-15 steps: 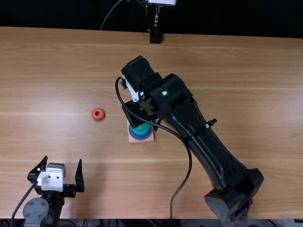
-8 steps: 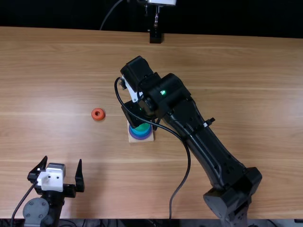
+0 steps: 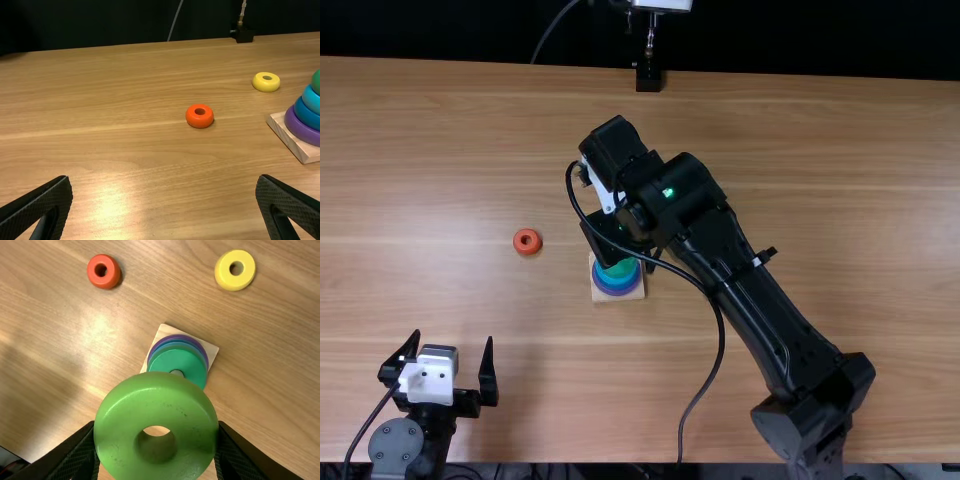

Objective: Build the Hanoi tower: stack the rings onto the peg from bottom to top in this color order: purple, dark blue, light blue, dark green, light green, yellow, orange.

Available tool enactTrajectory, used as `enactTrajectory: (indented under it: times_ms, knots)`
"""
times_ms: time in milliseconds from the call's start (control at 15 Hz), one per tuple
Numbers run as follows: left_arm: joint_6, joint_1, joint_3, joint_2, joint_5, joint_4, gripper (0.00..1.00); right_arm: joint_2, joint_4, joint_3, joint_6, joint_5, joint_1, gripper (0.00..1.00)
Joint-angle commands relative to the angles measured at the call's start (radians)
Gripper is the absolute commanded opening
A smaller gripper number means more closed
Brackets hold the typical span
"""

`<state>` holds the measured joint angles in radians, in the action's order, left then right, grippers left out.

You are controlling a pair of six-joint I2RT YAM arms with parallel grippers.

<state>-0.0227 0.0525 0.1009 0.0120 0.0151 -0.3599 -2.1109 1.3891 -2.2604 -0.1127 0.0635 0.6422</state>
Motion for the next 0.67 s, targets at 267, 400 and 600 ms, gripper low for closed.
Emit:
enactTrajectory:
  times_ms: [267, 400, 600]
  knots:
    - [-0.009, -0.008, -0.101, -0.012, 0.016, -0.086, 1.0, -0.012, 0.0, -0.01, 0.004, 0.005, -0.03, 0.0]
    - [-0.009, -0.008, -0.101, -0.012, 0.016, -0.086, 1.0, -0.014, 0.0, -0.01, 0.002, 0.005, -0.029, 0.0]
    - [-0.009, -0.008, -0.101, -0.012, 0.016, -0.086, 1.0, -0.014, -0.002, -0.021, 0.004, 0.006, -0.026, 0.0]
